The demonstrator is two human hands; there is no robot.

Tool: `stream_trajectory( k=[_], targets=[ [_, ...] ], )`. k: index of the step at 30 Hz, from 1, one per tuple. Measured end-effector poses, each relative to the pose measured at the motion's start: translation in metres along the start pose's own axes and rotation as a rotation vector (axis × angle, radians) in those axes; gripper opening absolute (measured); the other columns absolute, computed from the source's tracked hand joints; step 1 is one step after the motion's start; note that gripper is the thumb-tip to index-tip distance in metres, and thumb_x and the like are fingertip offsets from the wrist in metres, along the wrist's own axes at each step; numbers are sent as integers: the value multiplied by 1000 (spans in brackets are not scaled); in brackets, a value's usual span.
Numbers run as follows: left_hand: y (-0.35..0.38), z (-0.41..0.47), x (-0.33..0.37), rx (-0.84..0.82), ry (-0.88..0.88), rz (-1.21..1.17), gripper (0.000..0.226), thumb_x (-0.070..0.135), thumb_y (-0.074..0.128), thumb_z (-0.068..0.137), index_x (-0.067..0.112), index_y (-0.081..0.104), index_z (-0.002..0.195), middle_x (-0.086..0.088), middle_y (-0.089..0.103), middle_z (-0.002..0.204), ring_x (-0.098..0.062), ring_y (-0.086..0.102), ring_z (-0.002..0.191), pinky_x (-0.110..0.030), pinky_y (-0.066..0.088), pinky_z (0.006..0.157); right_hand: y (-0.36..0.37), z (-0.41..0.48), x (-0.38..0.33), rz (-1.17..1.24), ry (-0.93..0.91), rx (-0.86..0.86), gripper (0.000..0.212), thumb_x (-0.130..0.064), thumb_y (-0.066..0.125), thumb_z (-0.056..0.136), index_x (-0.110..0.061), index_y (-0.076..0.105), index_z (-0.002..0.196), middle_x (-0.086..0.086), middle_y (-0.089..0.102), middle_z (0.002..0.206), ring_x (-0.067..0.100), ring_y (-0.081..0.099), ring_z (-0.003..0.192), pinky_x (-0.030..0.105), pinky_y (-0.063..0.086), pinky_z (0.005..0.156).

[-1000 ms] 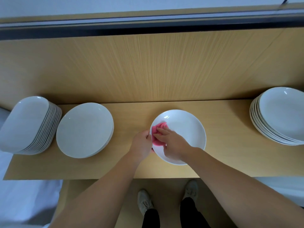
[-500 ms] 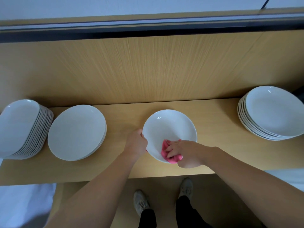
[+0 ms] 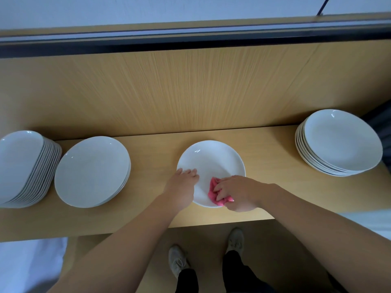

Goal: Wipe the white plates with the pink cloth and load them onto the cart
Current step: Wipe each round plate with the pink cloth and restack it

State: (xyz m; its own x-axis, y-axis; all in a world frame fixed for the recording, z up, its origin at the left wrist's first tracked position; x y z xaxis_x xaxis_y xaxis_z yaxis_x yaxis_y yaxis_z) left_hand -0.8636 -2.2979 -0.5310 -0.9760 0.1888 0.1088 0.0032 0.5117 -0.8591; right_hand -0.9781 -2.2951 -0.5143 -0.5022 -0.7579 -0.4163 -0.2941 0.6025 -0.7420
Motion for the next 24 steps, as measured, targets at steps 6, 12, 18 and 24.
stream_trajectory(
  k=[6,12,18,24],
  targets=[
    [0,1,3,-34,31,36,55,6,33,97,12,23,151,-5,5,162,-18,13,147,-34,4,120,-8,0,30,-275,93,-56,26,-16,45,85,-31,66,91,-21,56,121,14,39,128,39,26,108],
    [-1,-1,3,-39,32,33,58,3,33,96,12,19,152,-4,2,163,-19,10,148,-33,4,120,-32,9,52,-450,184,74,30,-18,46,92,-36,60,113,-20,45,140,16,27,142,34,15,117],
    [-3,-3,6,-55,38,62,60,3,32,96,10,16,153,-6,2,162,-20,10,148,-34,4,121,-50,25,56,-454,280,144,36,-16,44,94,-35,57,122,-14,38,149,19,27,142,35,29,107],
    [-4,-4,7,-61,30,68,62,2,34,95,8,14,153,-7,0,162,-22,9,148,-35,4,121,-66,43,50,-422,341,257,31,-10,42,90,-30,58,109,-10,50,130,20,36,130,33,30,79]
  ],
)
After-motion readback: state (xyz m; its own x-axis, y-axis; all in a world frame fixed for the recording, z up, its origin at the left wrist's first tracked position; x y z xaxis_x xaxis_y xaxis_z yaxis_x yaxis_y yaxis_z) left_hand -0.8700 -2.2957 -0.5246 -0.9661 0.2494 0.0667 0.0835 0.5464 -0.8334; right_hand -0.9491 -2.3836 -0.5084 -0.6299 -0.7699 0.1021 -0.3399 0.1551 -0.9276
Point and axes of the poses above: each hand's wrist, its own z-axis towards the middle knuckle, its own y-axis out of the palm, x = y × z, the point moved 9 cm from there along z, towards the middle knuckle
